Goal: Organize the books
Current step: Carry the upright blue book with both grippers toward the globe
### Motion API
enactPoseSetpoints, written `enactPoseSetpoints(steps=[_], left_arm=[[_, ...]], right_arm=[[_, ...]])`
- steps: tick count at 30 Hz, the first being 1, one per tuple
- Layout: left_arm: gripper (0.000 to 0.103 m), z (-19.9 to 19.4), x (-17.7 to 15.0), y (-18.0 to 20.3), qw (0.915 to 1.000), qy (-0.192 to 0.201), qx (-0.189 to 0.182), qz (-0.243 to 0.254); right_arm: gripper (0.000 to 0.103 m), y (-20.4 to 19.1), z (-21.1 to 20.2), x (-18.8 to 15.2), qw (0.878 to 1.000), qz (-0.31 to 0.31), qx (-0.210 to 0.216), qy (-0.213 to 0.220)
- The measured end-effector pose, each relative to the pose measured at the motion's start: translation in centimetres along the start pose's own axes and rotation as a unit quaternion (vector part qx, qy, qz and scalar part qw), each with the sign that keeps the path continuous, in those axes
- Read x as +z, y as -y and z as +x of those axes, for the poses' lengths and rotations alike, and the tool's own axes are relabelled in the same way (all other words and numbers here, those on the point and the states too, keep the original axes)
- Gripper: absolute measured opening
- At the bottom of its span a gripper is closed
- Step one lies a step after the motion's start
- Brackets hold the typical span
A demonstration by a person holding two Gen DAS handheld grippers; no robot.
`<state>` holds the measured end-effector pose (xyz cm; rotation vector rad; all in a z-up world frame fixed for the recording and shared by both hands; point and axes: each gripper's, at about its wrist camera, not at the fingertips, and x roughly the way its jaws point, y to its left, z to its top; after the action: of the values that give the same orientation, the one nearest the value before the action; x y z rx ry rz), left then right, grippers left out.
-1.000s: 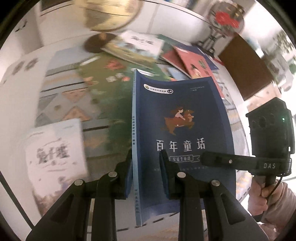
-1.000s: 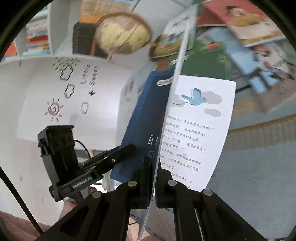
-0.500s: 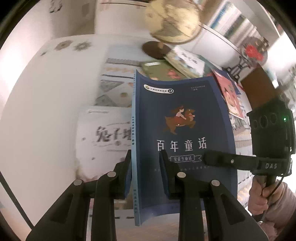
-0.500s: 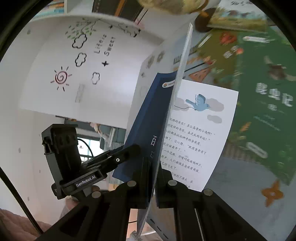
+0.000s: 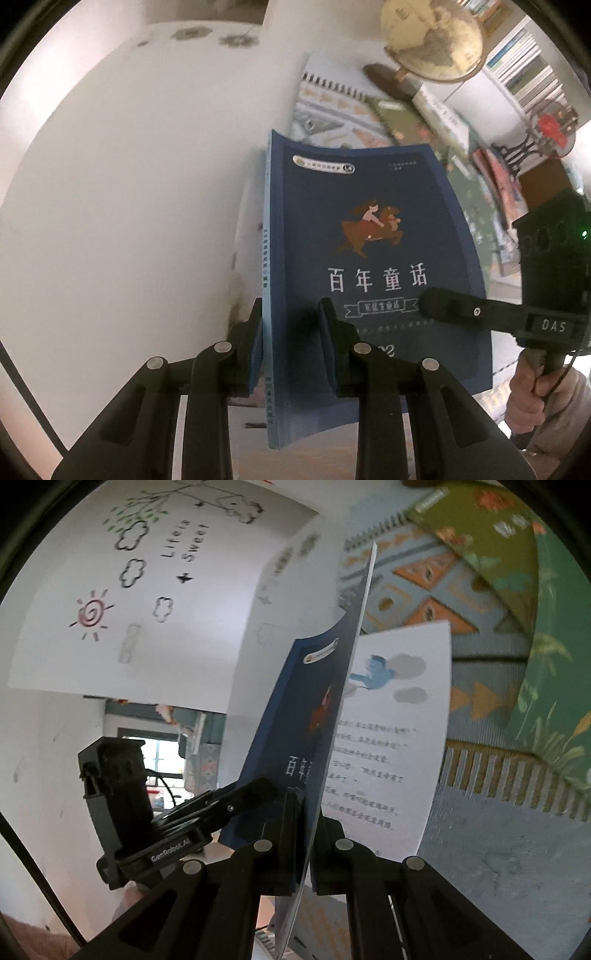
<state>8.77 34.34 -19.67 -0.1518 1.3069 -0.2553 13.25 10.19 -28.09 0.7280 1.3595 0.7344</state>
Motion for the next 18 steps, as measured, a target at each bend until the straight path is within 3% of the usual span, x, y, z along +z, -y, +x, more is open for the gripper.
enactPoseSetpoints(steps=[4, 9, 13, 18], left_arm=[[0.025, 1.0, -0.3, -0.5, 0.9999, -0.011, 0.008, -0.005], [0.029, 1.7, -0.6, -0.9, 0.9986, -0.023, 0.046, 0.007], [0.031, 1.9, -0.4, -1.3, 0.9989, -0.033, 0.032, 0.002], [0.031, 2.2, -0.4, -0.3, 0.9973, -0.033, 0.060, 0.026]], right_arm=[[0.004, 0.9, 1.2, -0.2, 0.999, 0.032, -0.033, -0.004], [0.004, 0.5, 2.5, -0.6, 0.998, 0.040, -0.053, -0.003], [0.004, -0.7, 4.5, 0.2, 0.997, 0.048, -0.055, -0.008], [0.005, 0.1, 4.5, -0.5, 0.996, 0.062, -0.058, -0.006]])
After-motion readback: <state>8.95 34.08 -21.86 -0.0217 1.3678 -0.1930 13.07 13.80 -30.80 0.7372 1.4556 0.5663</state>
